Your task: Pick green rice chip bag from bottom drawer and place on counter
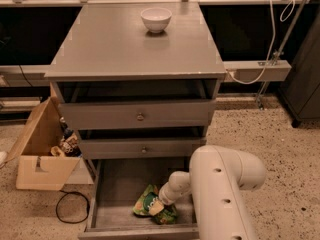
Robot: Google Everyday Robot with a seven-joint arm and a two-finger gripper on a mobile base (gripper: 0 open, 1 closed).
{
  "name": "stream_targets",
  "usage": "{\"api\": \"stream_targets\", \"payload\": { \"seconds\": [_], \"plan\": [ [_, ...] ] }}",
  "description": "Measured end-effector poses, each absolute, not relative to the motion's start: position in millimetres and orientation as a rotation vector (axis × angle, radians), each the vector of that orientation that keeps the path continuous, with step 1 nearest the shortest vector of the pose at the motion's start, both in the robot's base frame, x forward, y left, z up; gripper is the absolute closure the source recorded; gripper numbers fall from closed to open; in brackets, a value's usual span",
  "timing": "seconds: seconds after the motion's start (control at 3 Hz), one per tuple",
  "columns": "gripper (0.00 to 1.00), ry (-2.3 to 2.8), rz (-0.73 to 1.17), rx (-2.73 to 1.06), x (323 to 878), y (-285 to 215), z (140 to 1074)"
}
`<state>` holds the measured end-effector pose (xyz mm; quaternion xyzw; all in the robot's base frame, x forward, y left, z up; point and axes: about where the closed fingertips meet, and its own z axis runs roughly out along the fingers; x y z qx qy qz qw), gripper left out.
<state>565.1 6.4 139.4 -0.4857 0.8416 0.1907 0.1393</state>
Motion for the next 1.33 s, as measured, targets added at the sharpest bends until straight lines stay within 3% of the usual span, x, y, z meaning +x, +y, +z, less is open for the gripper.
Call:
{"api": "stream_targets", "payload": {
  "seconds": [0.33, 1.0, 1.33],
  "plan": [
    [0.56, 2.384, 0.567, -1.400, 569, 17, 152],
    [1.00, 2.201, 0.655, -1.362, 569, 5, 212],
    [1.00, 1.990, 0.750, -1.378, 557, 8, 285]
  ]
}}
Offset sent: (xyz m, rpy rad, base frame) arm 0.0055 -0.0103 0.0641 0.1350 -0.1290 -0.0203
